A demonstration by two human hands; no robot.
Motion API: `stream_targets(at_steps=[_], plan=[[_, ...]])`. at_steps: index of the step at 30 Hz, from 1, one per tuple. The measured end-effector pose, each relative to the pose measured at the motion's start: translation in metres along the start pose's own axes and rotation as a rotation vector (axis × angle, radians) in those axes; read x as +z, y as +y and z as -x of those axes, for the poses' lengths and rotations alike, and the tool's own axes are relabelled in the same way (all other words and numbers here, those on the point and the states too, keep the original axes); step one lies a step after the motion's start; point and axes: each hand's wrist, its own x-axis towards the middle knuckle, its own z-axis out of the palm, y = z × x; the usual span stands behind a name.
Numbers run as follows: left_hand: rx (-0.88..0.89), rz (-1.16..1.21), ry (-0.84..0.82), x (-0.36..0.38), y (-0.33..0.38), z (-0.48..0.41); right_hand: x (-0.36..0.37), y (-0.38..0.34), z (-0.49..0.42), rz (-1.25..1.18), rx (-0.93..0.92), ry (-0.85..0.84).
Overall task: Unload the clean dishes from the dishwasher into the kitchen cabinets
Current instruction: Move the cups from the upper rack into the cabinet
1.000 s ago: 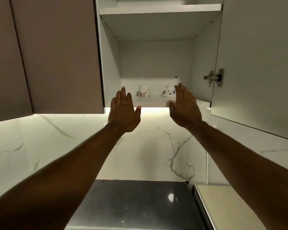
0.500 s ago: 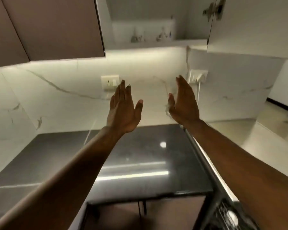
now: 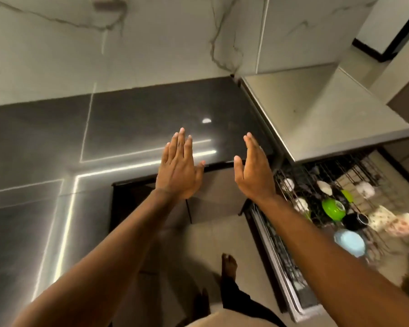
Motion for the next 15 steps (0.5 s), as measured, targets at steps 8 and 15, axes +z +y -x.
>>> stream_targets(at_steps=[8,15], plan=[[0.123,0.094,-0.225,0.076,0.068,0.060,-0.025,0.068,0.136,0.109,0.262,-0.157],[0.276,0.106,-0.341,0.109,0.137,0.076,-0.061,0.127,0.188,0.161,0.470,-0.200]])
